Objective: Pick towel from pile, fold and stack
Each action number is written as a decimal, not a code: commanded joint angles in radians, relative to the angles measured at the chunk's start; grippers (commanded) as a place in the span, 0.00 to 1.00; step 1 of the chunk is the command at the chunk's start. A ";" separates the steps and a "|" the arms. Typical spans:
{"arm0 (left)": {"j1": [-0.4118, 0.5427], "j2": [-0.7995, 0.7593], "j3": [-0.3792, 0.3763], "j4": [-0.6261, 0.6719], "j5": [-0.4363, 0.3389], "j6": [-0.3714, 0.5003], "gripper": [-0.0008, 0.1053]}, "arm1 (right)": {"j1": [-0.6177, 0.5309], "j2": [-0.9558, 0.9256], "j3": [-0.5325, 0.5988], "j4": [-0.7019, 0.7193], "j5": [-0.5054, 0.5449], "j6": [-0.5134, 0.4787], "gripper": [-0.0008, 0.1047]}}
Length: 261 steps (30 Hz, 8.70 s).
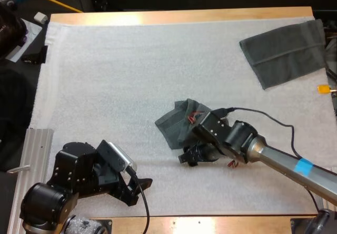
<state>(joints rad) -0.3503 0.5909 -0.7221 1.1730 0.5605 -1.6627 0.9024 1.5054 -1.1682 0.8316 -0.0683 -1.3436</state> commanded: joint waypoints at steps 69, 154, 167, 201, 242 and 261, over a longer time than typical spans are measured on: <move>-0.006 0.010 -0.005 0.006 -0.015 0.013 0.67 | -0.111 0.021 -0.216 0.140 0.192 -0.094 0.70; -0.006 0.008 -0.009 -0.058 -0.178 -0.013 0.67 | -0.095 -0.156 0.004 0.020 0.062 -0.058 0.74; -0.002 0.004 -0.005 -0.086 -0.173 -0.010 0.68 | -0.088 -0.170 0.113 0.067 0.075 -0.068 0.67; -0.003 0.010 -0.009 -0.095 -0.151 -0.039 0.67 | -0.297 0.122 0.249 -0.479 -0.087 0.157 0.43; -0.003 0.018 -0.008 -0.097 -0.119 -0.040 0.67 | -0.280 -0.043 0.065 -0.420 0.016 0.035 0.02; -0.003 0.018 -0.008 -0.157 -0.122 -0.053 0.67 | -0.278 -0.022 0.093 -0.102 -0.008 0.028 0.57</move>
<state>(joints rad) -0.3503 0.6077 -0.7245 1.0385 0.4375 -1.7048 0.6263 1.4495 -1.0863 0.7551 -0.0605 -1.3341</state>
